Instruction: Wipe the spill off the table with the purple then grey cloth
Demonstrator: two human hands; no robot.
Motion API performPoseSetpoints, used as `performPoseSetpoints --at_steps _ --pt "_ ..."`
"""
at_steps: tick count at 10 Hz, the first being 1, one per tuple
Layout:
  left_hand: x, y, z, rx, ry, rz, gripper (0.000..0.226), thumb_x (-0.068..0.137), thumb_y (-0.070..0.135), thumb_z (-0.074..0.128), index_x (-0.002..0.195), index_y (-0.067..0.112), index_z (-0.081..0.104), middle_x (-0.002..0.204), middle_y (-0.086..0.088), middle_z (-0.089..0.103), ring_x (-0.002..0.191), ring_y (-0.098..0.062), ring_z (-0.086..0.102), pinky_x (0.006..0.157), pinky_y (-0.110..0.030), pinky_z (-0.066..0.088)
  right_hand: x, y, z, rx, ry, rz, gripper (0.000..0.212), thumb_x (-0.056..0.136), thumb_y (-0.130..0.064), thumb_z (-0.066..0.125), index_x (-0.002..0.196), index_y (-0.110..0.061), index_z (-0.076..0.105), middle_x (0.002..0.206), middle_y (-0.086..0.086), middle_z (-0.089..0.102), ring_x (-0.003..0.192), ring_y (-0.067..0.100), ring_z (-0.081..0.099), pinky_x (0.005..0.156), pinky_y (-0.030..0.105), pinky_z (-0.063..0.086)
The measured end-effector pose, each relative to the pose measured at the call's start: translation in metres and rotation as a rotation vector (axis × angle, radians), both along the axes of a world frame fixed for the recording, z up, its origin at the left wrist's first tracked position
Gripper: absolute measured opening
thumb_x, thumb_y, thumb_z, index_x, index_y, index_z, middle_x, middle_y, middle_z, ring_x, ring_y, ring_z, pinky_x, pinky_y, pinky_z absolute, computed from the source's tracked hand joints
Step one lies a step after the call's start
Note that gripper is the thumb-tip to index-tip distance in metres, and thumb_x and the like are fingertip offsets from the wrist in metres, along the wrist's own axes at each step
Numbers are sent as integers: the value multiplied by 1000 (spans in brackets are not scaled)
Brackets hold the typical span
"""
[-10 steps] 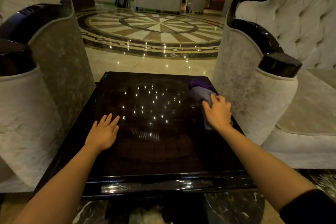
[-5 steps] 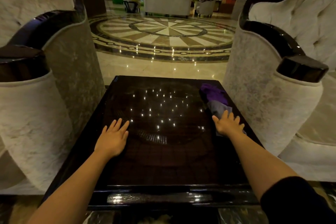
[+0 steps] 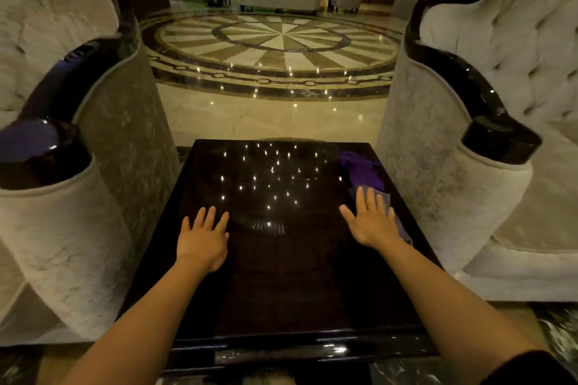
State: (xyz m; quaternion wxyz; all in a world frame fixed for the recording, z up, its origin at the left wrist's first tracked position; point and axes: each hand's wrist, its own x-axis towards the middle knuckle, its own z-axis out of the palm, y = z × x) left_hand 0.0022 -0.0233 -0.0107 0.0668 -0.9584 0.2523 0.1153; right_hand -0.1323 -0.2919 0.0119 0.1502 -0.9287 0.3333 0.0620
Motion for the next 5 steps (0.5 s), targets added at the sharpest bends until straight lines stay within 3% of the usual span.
performPoseSetpoints --at_steps 2,5 --pt "-10 -13 98 -77 -114 -111 54 97 41 10 143 28 -14 156 -5 -15 143 -23 -16 117 -45 -3 -6 30 87 -47 52 102 61 94 -54 14 142 -30 -15 155 4 -17 142 27 -15 115 50 -4" --pt "-20 1 327 -278 -239 -201 57 89 55 4 131 34 -28 141 2 -31 130 -16 -33 113 -44 -14 -2 81 308 -150 -101 213 64 87 -62 3 136 -32 -25 153 3 -24 140 26 -22 113 49 -12"
